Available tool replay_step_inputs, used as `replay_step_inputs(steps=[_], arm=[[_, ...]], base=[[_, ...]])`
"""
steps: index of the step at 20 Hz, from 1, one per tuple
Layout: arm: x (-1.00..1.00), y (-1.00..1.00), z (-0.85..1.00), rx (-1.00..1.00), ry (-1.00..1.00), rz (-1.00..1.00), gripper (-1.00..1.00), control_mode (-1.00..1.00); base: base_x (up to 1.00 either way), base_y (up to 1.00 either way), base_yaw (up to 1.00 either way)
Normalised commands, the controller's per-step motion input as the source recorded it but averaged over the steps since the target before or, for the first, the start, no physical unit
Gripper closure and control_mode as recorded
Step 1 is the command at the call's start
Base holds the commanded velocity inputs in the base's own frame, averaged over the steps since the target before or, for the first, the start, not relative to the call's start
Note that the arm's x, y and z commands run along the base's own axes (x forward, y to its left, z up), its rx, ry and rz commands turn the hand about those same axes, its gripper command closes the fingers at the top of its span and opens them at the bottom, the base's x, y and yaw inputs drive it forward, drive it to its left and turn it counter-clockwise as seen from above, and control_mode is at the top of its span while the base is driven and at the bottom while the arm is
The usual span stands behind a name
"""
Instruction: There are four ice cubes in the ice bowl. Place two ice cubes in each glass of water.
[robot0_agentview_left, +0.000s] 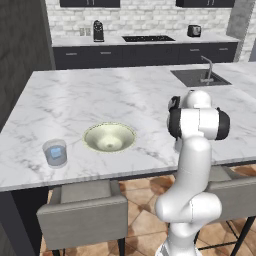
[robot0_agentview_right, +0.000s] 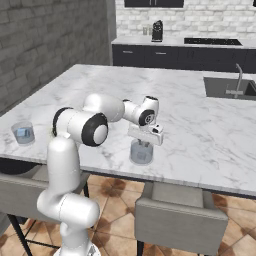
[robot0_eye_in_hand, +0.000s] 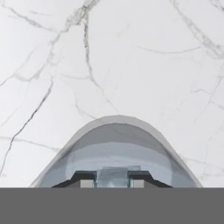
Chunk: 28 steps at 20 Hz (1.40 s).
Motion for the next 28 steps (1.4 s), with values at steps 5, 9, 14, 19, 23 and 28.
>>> replay_step_inputs(steps=[5, 9, 14, 19, 23, 28], arm=[[0.0, 0.0, 0.0, 0.0, 0.0, 0.0, -1.0, -1.0], [0.0, 0.0, 0.0, 0.0, 0.0, 0.0, -1.0, -1.0], [-0.01, 0.01, 0.06, 0.0, 0.0, 0.0, -1.0, -1.0], [0.0, 0.06, 0.06, 0.0, 0.0, 0.0, 1.0, -1.0], [0.0, 0.13, 0.0, 0.0, 0.0, 0.0, 1.0, -1.0], [0.0, 0.1, 0.0, 0.0, 0.0, 0.0, 1.0, -1.0]], base=[[0.0, 0.0, 0.0], [0.0, 0.0, 0.0], [0.0, 0.0, 0.0], [0.0, 0.0, 0.0], [0.0, 0.0, 0.0], [0.0, 0.0, 0.0]])
